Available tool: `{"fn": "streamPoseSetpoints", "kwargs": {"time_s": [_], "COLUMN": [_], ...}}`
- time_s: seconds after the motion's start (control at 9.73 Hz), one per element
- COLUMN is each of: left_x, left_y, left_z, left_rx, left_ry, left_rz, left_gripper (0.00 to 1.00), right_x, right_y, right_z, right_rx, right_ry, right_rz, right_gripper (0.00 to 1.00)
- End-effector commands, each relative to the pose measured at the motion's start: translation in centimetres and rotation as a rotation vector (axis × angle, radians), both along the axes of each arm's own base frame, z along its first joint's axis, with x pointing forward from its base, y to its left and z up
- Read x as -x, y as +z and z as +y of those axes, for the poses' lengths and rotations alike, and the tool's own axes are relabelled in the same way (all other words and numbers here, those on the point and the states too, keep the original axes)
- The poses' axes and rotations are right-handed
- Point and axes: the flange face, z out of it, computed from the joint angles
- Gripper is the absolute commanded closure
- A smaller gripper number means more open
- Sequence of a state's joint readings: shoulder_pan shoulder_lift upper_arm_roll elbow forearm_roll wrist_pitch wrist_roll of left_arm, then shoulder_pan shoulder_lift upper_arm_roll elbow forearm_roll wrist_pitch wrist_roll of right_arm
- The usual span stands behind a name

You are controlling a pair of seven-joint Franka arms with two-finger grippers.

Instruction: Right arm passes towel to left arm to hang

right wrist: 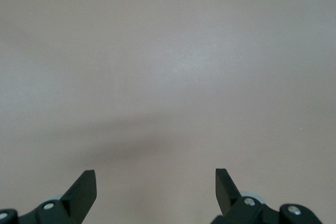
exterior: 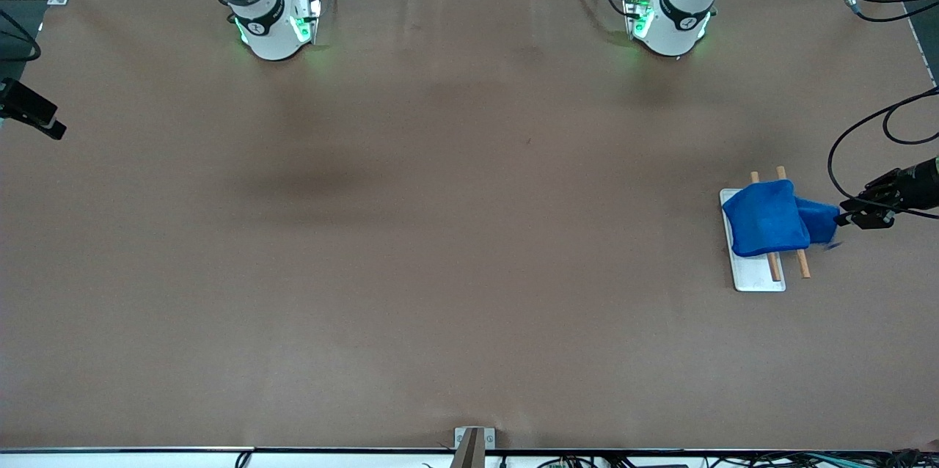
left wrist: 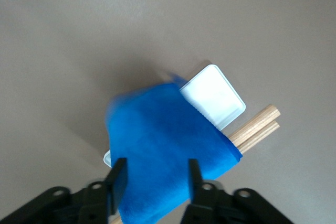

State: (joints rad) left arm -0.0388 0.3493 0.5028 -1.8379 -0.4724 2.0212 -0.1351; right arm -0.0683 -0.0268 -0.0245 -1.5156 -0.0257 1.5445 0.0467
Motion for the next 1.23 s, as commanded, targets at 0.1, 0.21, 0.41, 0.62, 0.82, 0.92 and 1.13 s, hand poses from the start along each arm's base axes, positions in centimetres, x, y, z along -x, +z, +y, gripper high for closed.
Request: {"fn": "streamPoseSetpoints", "kwargs": {"time_s": [0.1,0.21,0.41,0.62,0.82,0.92,1.13], "left_x": [-1.8,-2.4,-3.2,-2.3,0.8,2.3,3.8], "left_y": [4.1,6.6,11.0,15.5,20.3,22.3,24.2], "left_z": [-4.7,-6.9,-13.8,-18.7,-20.1,-20.2,-20.3], "left_rx": [-0.125,-0.167,-0.228,-0.266,-0.253,-0.251,-0.236], "left_ry": [-0.241,-0.317,-0.484,-0.591,-0.747,-0.796,-0.807], "left_rz": [-0.025,-0.055,-0.120,-0.184,-0.189,-0.193,-0.166], "left_gripper": [0.00,0.00,0.00,0.00,0.00,0.00,0.00], "right_x": [0.4,0.4,0.4,0.5,0.5,0.5,0.5], "right_y": [0.4,0.4,0.4,0.4,0.4,0.4,0.4], "right_z": [0.1,0.0,0.1,0.0,-0.1,-0.2,-0.4], "right_rx": [0.001,0.001,0.001,0.001,0.001,0.001,0.001], "right_ry": [-0.015,-0.017,-0.015,-0.017,-0.019,-0.019,-0.022], "right_rz": [-0.006,-0.006,-0.006,-0.003,-0.004,-0.004,-0.003], "right_gripper": [0.00,0.00,0.00,0.00,0.00,0.00,0.00]}}
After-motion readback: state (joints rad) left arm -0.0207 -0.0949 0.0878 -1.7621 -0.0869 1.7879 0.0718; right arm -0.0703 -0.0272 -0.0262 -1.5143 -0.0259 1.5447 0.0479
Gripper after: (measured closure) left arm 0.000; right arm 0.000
